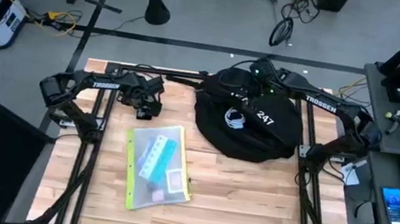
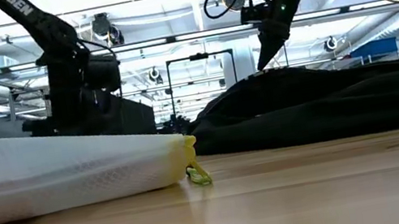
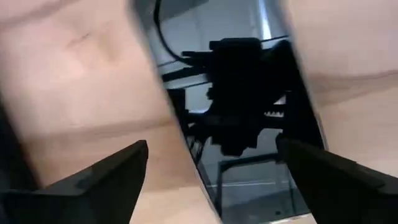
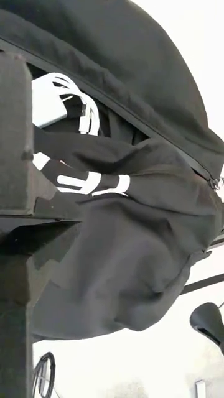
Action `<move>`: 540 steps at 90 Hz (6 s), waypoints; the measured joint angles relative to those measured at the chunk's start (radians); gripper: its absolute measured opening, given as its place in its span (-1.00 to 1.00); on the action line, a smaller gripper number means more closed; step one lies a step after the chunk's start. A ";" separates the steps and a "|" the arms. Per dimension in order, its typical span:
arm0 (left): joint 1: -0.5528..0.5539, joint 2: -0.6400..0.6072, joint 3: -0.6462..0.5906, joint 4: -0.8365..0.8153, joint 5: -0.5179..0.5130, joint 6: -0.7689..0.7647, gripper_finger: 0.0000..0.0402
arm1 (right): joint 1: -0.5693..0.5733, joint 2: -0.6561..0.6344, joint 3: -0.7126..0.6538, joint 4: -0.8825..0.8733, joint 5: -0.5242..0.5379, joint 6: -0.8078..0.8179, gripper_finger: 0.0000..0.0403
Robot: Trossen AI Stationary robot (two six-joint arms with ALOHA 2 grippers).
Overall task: Unpack backpack
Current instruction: Put the cellphone into the black backpack
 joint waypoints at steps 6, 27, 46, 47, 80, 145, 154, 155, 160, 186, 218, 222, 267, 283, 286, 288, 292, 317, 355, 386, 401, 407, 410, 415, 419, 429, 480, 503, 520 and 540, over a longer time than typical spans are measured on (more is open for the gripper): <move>-0.004 -0.008 0.005 0.025 0.006 0.067 0.80 | 0.000 0.000 0.000 -0.001 0.000 0.000 -1.00; 0.006 0.013 -0.017 0.203 0.110 0.172 0.80 | 0.000 0.000 0.000 -0.003 -0.001 0.023 -1.00; -0.003 0.020 -0.014 0.213 0.114 0.218 0.80 | 0.000 0.000 0.000 -0.014 -0.019 0.065 -1.00; -0.003 0.020 -0.013 0.211 0.114 0.222 0.80 | 0.000 0.000 0.000 -0.012 -0.020 0.068 -1.00; -0.003 0.020 -0.008 0.200 0.122 0.309 0.80 | 0.003 -0.001 0.098 -0.090 -0.256 0.134 -0.38; 0.026 -0.195 -0.122 0.082 0.131 0.451 0.80 | 0.246 0.512 0.161 0.571 -0.321 0.476 -0.01; 0.026 -0.191 -0.195 0.143 0.218 0.451 0.80 | 0.260 0.576 0.191 0.576 -0.331 0.503 -0.01; 0.025 -0.191 -0.203 0.160 0.232 0.452 0.80 | 0.261 0.580 0.193 0.576 -0.330 0.504 -0.01; 0.022 -0.184 -0.239 0.256 0.290 0.449 0.80 | 0.269 0.604 0.207 0.573 -0.330 0.505 -0.01; 0.005 -0.173 -0.273 0.554 0.476 0.368 0.80 | 0.291 0.629 0.223 0.575 -0.299 0.506 -0.01; -0.003 -0.226 -0.182 0.458 0.541 0.376 0.80 | 0.288 0.625 0.222 0.601 -0.255 0.297 -0.01; 0.008 -0.241 -0.165 0.420 0.486 0.378 0.80 | 0.289 0.625 0.222 0.619 -0.255 0.252 -0.01; 0.196 -0.035 -0.137 0.471 0.210 0.372 0.80 | 0.297 0.624 0.227 0.589 -0.203 0.402 -0.01; 0.154 0.040 -0.131 0.577 0.295 0.409 0.80 | 0.298 0.624 0.228 0.483 -0.202 0.361 -0.01; 0.136 0.041 -0.131 0.581 0.300 0.418 0.80 | 0.297 0.624 0.227 0.466 -0.201 0.360 -0.01; 0.124 0.041 -0.131 0.584 0.302 0.423 0.80 | 0.296 0.624 0.228 0.455 -0.200 0.359 -0.01; 0.100 0.041 -0.133 0.592 0.311 0.431 0.80 | 0.294 0.624 0.227 0.439 -0.199 0.351 -0.01; -0.052 0.039 -0.136 0.667 0.376 0.429 0.80 | 0.313 0.624 0.227 0.425 -0.096 0.141 -0.01; -0.067 0.039 -0.137 0.659 0.374 0.486 0.80 | 0.370 0.610 0.230 0.192 -0.012 -0.359 -0.01; -0.067 0.039 -0.137 0.668 0.374 0.505 0.80 | 0.372 0.562 0.227 0.127 0.025 -0.489 -0.01; -0.066 0.039 -0.137 0.671 0.373 0.506 0.80 | 0.377 0.562 0.226 0.041 -0.013 -0.479 -0.01; -0.066 0.039 -0.137 0.671 0.373 0.516 0.80 | 0.384 0.564 0.226 0.057 -0.043 -0.454 -0.01; -0.066 0.039 -0.137 0.671 0.372 0.524 0.80 | 0.390 0.571 0.226 0.088 -0.045 -0.446 -0.01; -0.066 0.039 -0.137 0.673 0.371 0.531 0.80 | 0.393 0.578 0.224 0.129 -0.046 -0.445 -0.01; -0.066 0.039 -0.138 0.673 0.370 0.531 0.80 | 0.394 0.590 0.216 0.182 -0.052 -0.449 -0.01; -0.066 0.039 -0.138 0.671 0.370 0.531 0.80 | 0.391 0.613 0.202 0.240 -0.051 -0.481 -0.01; -0.067 0.039 -0.138 0.672 0.370 0.541 0.80 | 0.348 0.624 0.199 0.276 0.102 -0.644 -0.01; -0.067 0.052 -0.137 0.695 0.371 0.556 0.80 | 0.346 0.639 0.196 0.368 0.083 -0.779 -0.01; -0.078 0.109 -0.134 0.772 0.429 0.508 0.80 | 0.347 0.649 0.197 0.391 0.046 -0.806 -0.01; -0.118 0.133 -0.134 0.871 0.503 0.450 0.80 | 0.348 0.653 0.196 0.449 0.037 -0.802 -0.01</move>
